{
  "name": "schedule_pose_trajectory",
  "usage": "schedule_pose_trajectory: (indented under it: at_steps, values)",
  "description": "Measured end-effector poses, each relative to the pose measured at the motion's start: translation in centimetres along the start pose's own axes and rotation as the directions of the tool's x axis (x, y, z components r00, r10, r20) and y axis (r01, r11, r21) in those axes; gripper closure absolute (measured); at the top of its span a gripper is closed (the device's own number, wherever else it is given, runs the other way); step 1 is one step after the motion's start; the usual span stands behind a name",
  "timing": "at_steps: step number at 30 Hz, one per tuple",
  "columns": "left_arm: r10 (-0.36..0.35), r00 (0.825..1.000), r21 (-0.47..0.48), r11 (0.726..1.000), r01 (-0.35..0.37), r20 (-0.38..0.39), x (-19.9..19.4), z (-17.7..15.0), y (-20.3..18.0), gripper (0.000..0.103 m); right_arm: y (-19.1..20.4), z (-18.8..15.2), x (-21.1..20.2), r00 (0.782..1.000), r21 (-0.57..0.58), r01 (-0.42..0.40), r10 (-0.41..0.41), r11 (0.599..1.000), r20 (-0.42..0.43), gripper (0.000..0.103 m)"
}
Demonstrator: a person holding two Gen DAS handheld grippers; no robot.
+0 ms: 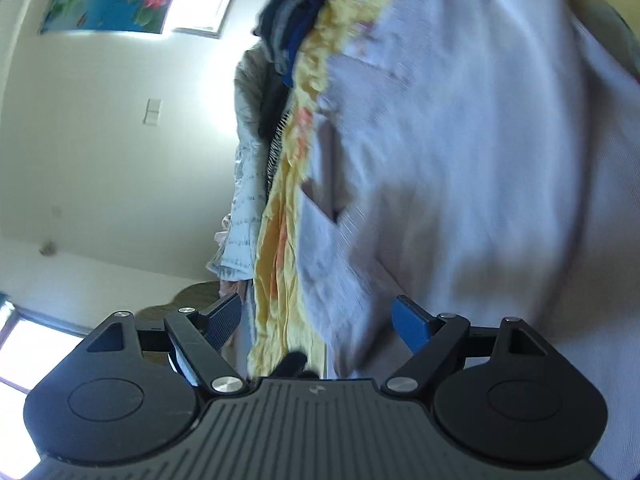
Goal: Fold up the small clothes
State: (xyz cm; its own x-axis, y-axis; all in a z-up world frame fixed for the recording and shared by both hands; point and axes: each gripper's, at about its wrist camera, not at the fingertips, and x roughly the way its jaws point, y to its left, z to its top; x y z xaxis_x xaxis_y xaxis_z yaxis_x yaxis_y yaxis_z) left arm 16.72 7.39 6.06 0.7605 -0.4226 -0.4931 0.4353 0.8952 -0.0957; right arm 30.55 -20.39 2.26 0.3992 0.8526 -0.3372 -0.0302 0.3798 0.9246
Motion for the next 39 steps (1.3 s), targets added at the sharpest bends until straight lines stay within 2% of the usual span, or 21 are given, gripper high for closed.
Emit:
schedule_pose_trajectory:
  at_steps: [4,7,10,12,13,14,16,18,20,22,23,24,25,26,27,28,29,31,34,37,39]
  values:
    - [-0.005,1.000,-0.129,0.992,0.001,-0.030,0.6,-1.0,1.7,0.081,2.4,2.8,1.5,0.999,-0.042,0.016,-0.018,0.999,-0.029,0.020]
    - [-0.022,0.999,-0.234,0.972,0.010,-0.048,1.3,-2.3,3.2,0.081,3.3,4.5,3.6,0.991,-0.107,0.100,-0.108,0.989,-0.075,0.019]
    - [-0.024,0.998,-0.295,0.955,0.005,-0.062,1.6,-3.3,4.2,0.081,2.9,5.8,6.3,0.969,-0.150,0.203,-0.220,0.968,-0.113,0.020]
    - [-0.031,0.998,-0.315,0.949,0.013,-0.054,1.3,-3.6,4.4,0.081,2.3,6.2,7.8,0.962,-0.149,0.209,-0.230,0.967,-0.148,0.025]
    - [-0.033,0.998,-0.320,0.947,0.014,-0.054,1.2,-3.6,4.5,0.081,1.9,6.4,8.4,0.959,-0.141,0.206,-0.228,0.968,-0.165,0.035]
    - [-0.034,0.998,-0.325,0.946,0.014,-0.056,1.1,-3.6,4.6,0.081,1.7,6.5,8.8,0.958,-0.132,0.211,-0.232,0.969,-0.170,0.058]
    - [-0.040,0.997,-0.341,0.940,0.018,-0.059,0.9,-3.6,4.7,0.081,1.7,6.3,9.1,0.959,-0.164,0.198,-0.226,0.966,-0.173,0.092]
    - [-0.062,0.997,-0.381,0.924,0.037,-0.054,0.5,-3.6,5.1,0.080,2.3,5.6,8.3,0.969,-0.204,0.170,-0.201,0.964,-0.146,0.094]
    - [-0.103,0.994,-0.450,0.890,0.074,-0.041,0.1,-3.7,5.8,0.078,3.0,4.4,6.9,0.979,-0.258,0.088,-0.132,0.962,-0.158,0.097]
    - [-0.138,0.990,-0.525,0.843,0.112,-0.010,-0.5,-3.8,6.7,0.075,4.2,2.4,4.2,0.980,-0.345,-0.009,-0.060,0.939,-0.190,0.097]
    - [-0.147,0.989,-0.551,0.825,0.127,0.007,-0.8,-3.8,7.0,0.072,5.1,1.0,2.4,0.979,-0.446,-0.059,-0.037,0.893,-0.202,0.097]
    - [-0.153,0.988,-0.569,0.810,0.140,0.025,-1.3,-3.8,7.3,0.071,5.9,-0.6,0.3,0.976,-0.549,-0.089,-0.036,0.831,-0.213,0.097]
    - [-0.153,0.988,-0.577,0.803,0.147,0.039,-1.7,-3.8,7.4,0.064,6.1,-1.9,-1.7,0.978,-0.618,-0.079,-0.059,0.782,-0.201,0.085]
    - [-0.148,0.988,-0.581,0.800,0.151,0.054,-2.2,-3.7,7.4,0.052,5.8,-2.8,-3.8,0.981,-0.640,-0.051,-0.080,0.766,-0.175,0.081]
    - [-0.141,0.988,-0.582,0.799,0.153,0.067,-2.6,-3.6,7.4,0.046,5.0,-3.2,-6.0,0.983,-0.618,-0.044,-0.077,0.785,-0.168,0.073]
    - [-0.136,0.988,-0.583,0.797,0.156,0.079,-2.8,-3.5,7.3,0.040,3.8,-3.2,-8.0,0.985,-0.560,-0.057,-0.043,0.827,-0.165,0.057]
    - [-0.143,0.986,-0.585,0.794,0.165,0.085,-3.0,-3.4,7.2,0.040,2.4,-3.0,-9.8,0.990,-0.485,-0.065,-0.004,0.872,-0.140,0.035]
    - [-0.170,0.982,-0.598,0.780,0.185,0.082,-2.7,-2.9,7.0,0.040,-0.3,-2.8,-12.7,0.998,-0.315,-0.042,0.026,0.948,-0.053,0.026]
    - [-0.191,0.978,-0.645,0.739,0.196,0.078,-2.1,-2.3,6.5,0.040,-2.6,-3.5,-14.4,0.998,-0.136,-0.067,0.069,0.988,0.006,0.026]
    - [-0.186,0.980,-0.733,0.656,0.179,0.072,-0.9,-2.3,6.9,0.040,-4.6,-4.6,-13.4,1.000,0.055,-0.024,0.024,0.998,-0.014,0.029]
    - [-0.168,0.985,-0.782,0.607,0.143,0.049,0.1,-2.4,7.3,0.040,-4.9,-5.5,-11.8,0.997,0.089,0.033,-0.027,0.995,-0.067,0.036]
